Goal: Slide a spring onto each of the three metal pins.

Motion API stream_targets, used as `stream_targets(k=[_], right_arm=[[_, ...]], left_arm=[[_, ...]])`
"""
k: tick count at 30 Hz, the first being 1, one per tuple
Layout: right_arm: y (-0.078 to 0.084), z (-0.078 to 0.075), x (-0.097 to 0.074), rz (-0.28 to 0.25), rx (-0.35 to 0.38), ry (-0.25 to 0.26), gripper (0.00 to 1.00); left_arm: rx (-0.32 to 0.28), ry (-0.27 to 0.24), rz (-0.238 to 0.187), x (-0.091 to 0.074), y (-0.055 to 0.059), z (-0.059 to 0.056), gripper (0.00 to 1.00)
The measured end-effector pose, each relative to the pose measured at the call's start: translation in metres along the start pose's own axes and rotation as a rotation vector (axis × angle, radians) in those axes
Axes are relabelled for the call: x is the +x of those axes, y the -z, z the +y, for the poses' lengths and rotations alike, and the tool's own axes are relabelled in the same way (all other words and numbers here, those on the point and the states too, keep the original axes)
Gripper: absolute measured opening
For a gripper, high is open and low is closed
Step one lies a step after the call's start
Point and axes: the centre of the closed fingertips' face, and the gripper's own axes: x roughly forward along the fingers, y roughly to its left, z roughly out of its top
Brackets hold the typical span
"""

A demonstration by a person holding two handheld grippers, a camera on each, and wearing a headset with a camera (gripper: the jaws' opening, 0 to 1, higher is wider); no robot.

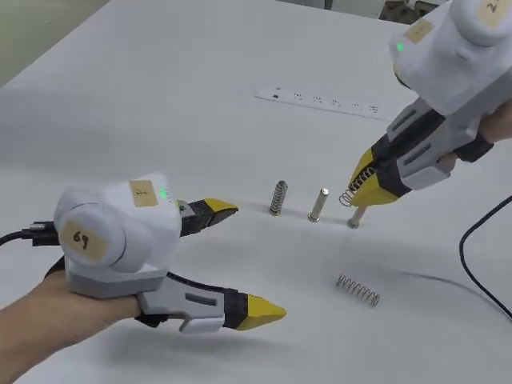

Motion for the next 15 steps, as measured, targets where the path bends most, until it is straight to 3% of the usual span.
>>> stream_targets(k=[9, 15], right_arm=[[-0.005, -0.022, 0.005, 0.043, -0.041, 0.009, 0.08], [-0.003, -0.029, 0.011, 0.077, -0.058, 0.010, 0.08]], left_arm=[[-0.020, -0.076, -0.004, -0.016, 0.003, 0.023, 0.78], [-0.030, -0.094, -0.008, -0.018, 0.004, 0.028, 0.78]])
